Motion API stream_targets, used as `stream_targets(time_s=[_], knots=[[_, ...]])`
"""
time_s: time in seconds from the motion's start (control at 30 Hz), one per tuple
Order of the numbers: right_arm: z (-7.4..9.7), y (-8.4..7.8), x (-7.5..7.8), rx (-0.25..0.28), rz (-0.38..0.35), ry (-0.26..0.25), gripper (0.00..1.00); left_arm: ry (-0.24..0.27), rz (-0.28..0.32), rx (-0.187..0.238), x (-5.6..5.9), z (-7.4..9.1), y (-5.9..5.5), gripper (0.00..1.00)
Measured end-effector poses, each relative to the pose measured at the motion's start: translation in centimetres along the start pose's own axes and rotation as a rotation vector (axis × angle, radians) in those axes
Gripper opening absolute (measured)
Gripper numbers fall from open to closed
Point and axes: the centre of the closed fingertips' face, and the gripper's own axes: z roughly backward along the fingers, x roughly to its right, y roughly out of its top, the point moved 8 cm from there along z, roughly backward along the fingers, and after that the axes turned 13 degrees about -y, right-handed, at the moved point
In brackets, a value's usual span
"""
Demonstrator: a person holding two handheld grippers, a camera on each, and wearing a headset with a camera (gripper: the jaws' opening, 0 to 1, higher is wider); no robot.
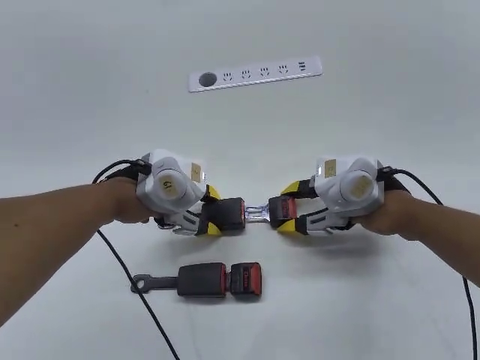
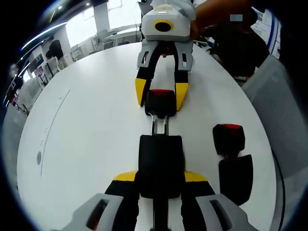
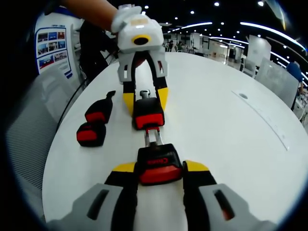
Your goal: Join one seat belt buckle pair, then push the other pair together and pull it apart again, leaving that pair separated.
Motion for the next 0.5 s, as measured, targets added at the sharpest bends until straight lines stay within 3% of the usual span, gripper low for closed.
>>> stream_targets(time_s=[0.5], knots=[[2.3, -2.1, 0.8, -0.018, 0.000, 0.000, 0.37, 0.002, 0.005, 0.012, 0.0, 0.1, -0.2, 0.34]])
